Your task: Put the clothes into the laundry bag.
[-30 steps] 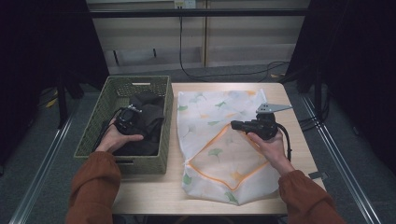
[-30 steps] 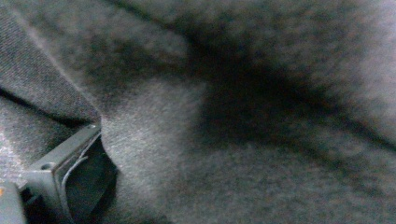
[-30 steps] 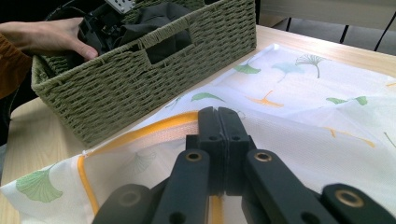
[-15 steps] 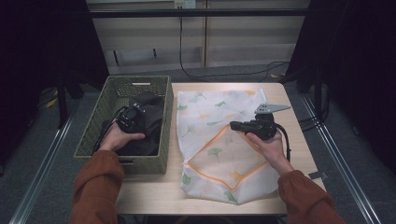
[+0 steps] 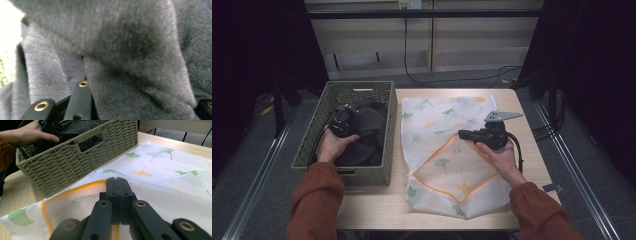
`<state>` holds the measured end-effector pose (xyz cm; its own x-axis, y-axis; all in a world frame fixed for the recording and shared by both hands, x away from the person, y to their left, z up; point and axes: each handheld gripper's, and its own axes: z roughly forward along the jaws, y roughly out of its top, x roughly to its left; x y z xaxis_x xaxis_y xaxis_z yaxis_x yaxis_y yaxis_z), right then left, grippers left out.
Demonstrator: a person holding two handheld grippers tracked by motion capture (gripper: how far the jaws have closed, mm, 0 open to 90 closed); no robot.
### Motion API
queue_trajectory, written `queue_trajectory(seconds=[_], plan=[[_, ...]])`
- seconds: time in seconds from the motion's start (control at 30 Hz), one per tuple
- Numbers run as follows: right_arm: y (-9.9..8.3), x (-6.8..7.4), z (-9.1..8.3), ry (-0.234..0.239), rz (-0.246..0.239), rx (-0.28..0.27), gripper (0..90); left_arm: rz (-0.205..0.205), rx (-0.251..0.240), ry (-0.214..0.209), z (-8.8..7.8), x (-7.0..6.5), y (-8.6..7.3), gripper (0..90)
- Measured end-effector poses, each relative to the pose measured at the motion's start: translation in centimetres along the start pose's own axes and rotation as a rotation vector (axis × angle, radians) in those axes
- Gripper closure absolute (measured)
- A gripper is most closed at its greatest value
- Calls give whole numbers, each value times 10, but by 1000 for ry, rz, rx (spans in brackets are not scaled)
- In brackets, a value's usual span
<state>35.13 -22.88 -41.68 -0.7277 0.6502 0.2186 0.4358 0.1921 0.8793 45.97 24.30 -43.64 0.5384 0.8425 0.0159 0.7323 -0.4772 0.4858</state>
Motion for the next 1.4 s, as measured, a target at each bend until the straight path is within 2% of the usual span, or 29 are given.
queue_trajectory(seconds=[0.03,0.07,0.1,0.13,0.23,0.27,0.3,0.37,0.43,0.47,0.53,0.57,0.63,0.7,0.83,0.87,0.9,0.93,0.97,1.03,1.07,1.17,1.2,1.4], plan=[[0,0,0,0,0,0,896,0,0,0,0,0,0,674],[0,0,0,0,-2,-1,896,-15,-23,-15,-2,1,0,674],[0,-1,-1,-2,0,-1,896,-3,-21,-8,-5,2,0,674],[0,-1,-1,-6,3,-4,896,-35,-61,0,-11,5,-1,678],[0,-1,-2,-8,3,-5,896,-69,-124,8,-22,9,-5,681],[0,-1,-2,-7,2,-4,896,-79,-149,0,-25,12,-7,681],[0,-1,-2,-7,2,-4,896,-79,-149,0,-25,12,-7,682],[0,-1,-1,-9,2,-3,896,-99,-194,-9,-32,15,-10,683],[0,-2,-2,-8,2,-4,896,-106,-233,-1,-39,17,-14,684],[0,-2,-2,-9,2,-4,896,-131,-279,4,-45,17,-17,684],[0,-2,-2,-11,2,-5,896,-132,-314,-6,-52,19,-19,685],[0,-2,-2,-11,2,-6,896,-132,-314,-6,-52,19,-19,685],[0,-2,-2,-12,2,-6,896,-163,-387,-15,-63,21,-22,685],[0,-1,-2,-12,2,-5,896,-164,-398,-19,-67,22,-23,685],[0,-2,-3,-11,3,-8,896,-216,-493,-29,-84,31,-31,686],[0,-2,-3,-10,1,-9,896,-216,-493,-29,-84,31,-31,686],[1,-2,-4,-11,1,-10,896,-222,-523,-22,-90,33,-34,686],[0,-2,-4,-12,3,-10,897,-222,-523,-22,-90,33,-34,686],[0,-2,-4,-12,5,-9,896,-222,-559,-20,-97,34,-37,686],[0,-2,-4,-12,5,-9,896,-223,-574,-21,-100,35,-38,685],[0,-2,-3,-13,3,-8,897,-216,-613,-8,-107,35,-41,684],[0,-2,-3,-12,3,-8,896,-218,-632,-13,-111,36,-42,685],[0,-2,-3,-14,5,-7,896,-211,-655,-12,-115,36,-42,685],[1,-3,-4,-14,3,-11,896,-208,-693,-12,-126,38,-41,685]])
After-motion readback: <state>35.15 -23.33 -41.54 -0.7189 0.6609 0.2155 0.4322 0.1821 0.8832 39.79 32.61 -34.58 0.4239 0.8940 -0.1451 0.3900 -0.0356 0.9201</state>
